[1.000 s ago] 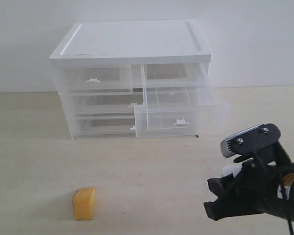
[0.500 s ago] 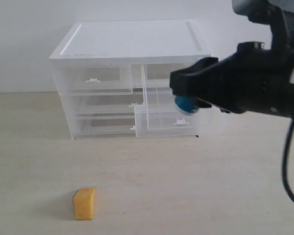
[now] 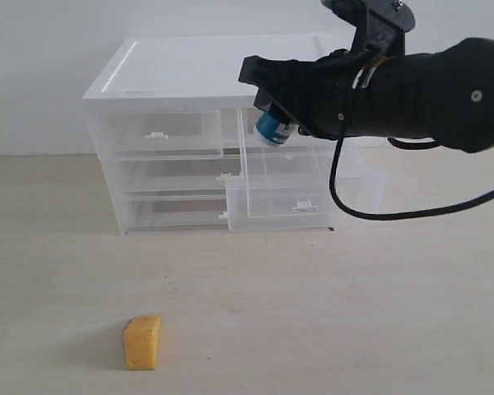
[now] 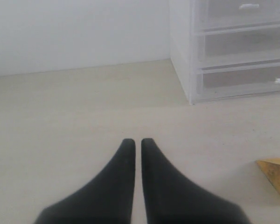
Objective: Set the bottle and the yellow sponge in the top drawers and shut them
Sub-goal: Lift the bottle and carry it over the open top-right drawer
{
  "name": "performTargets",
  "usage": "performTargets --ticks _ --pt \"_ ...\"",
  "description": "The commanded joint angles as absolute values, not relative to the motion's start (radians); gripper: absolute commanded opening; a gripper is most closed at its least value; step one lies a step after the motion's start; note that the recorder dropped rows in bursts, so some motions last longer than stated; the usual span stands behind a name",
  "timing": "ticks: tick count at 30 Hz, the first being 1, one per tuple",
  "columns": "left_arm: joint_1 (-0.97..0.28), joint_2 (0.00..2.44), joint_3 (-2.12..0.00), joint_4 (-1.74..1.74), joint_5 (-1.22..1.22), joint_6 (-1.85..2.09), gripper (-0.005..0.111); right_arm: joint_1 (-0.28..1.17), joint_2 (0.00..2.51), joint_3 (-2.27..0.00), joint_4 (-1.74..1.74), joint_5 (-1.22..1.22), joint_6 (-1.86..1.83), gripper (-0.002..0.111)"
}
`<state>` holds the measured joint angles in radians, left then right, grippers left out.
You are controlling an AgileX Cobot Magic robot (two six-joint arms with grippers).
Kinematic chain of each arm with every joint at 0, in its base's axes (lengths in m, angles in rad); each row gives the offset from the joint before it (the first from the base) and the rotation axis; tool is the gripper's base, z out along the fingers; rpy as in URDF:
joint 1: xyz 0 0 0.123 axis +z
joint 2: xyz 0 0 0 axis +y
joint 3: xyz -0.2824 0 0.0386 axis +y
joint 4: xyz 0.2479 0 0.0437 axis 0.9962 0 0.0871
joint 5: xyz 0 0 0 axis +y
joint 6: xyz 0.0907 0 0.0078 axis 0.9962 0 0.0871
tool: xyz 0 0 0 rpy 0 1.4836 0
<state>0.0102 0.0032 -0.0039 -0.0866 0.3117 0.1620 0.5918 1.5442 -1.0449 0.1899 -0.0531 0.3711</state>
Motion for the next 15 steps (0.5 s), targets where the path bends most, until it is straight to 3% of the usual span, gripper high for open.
performTargets --ticks 1,3,4,6,8,15 --pt "0.013 0.0 0.0 -0.086 0.306 0.166 0.004 0.587 1.603 -1.069 0.189 -0.085 0.369 0.008" --pt "0.013 0.0 0.0 -0.086 0.306 0.166 0.004 0.587 1.617 -1.069 0.189 -0.09 0.367 0.017" --pt "0.013 0.0 0.0 -0.086 0.306 0.166 0.004 0.587 1.626 -1.069 0.189 -0.099 0.361 0.029" --pt "0.013 0.0 0.0 -0.086 0.306 0.166 0.004 0.587 1.632 -1.069 0.189 -0.106 0.347 0.042" --pt "0.013 0.0 0.0 -0.086 0.306 0.166 0.004 0.587 1.64 -1.069 0.189 -0.107 0.342 0.048" --pt "0.013 0.0 0.0 -0.086 0.306 0.166 0.004 0.575 1.635 -1.069 0.191 -0.138 0.296 0.05"
